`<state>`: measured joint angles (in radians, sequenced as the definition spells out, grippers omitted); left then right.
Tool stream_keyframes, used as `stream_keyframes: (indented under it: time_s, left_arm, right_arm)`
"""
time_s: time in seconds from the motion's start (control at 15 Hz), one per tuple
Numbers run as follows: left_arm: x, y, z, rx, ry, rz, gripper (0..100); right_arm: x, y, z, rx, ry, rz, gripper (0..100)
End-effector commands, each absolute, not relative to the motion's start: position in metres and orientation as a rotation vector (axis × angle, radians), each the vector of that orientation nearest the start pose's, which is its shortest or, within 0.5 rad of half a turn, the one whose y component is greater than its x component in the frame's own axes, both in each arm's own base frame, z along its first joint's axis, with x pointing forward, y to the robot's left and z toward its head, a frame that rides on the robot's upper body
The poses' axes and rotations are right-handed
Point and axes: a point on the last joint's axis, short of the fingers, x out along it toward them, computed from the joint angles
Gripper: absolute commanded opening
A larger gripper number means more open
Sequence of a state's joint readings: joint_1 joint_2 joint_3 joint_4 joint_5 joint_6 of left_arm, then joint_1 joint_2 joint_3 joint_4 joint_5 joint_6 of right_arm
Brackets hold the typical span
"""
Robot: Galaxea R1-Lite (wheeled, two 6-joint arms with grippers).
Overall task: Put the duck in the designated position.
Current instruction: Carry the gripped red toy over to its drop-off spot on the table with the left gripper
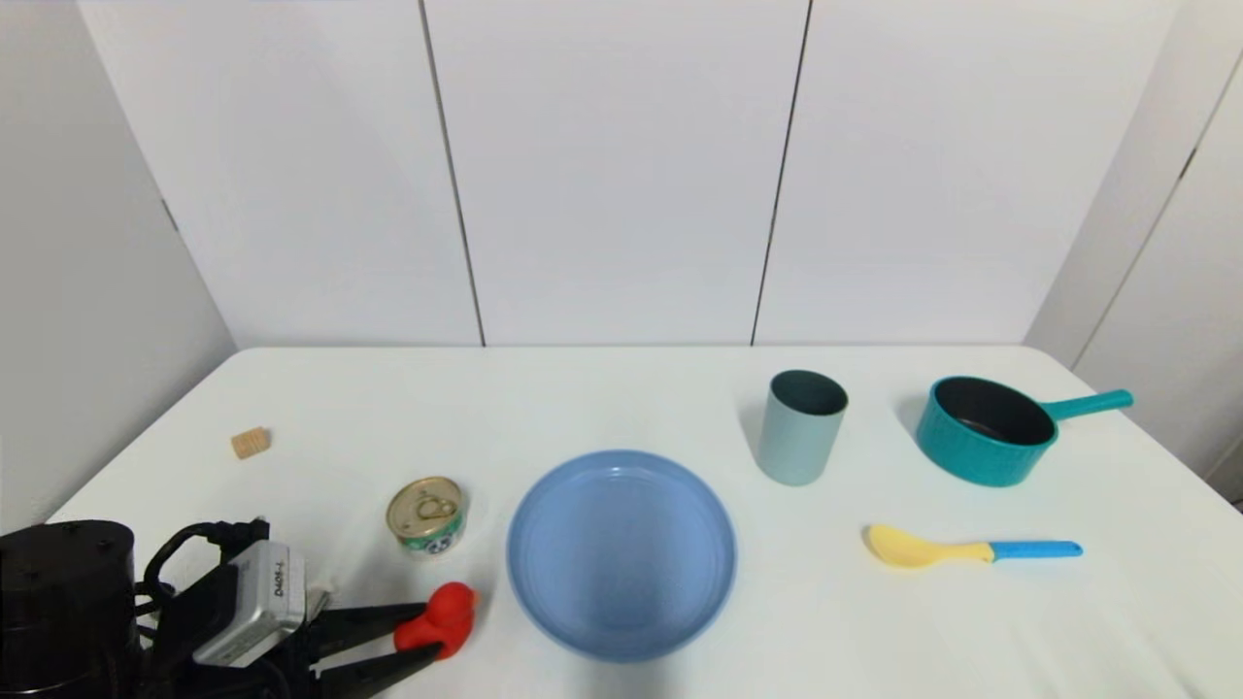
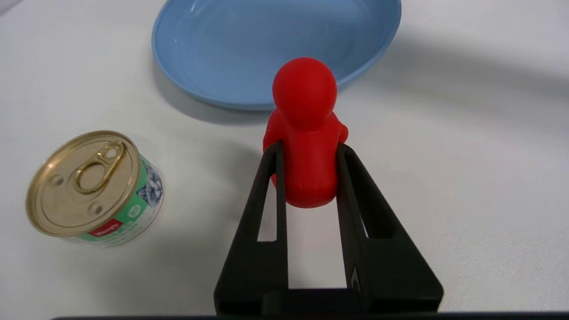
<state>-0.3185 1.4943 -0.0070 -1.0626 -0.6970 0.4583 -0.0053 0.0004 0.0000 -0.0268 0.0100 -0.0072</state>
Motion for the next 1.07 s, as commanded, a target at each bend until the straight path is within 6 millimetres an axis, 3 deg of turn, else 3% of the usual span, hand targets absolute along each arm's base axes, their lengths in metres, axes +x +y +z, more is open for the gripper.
stream_keyframes:
  time_s: [0.07, 1.07]
  left_arm:
    - [0.151, -0.065, 0.081, 0.345, 0.219, -1.095, 0]
    - [0.156, -0.067, 0.070, 0.329, 0.287, -1.107, 0]
  right_arm:
    - [-0.022, 0.000, 0.076, -0.008, -0.018, 0.005, 100]
    - [-0.022, 0.000, 0.076, -0.008, -0.018, 0.005, 100]
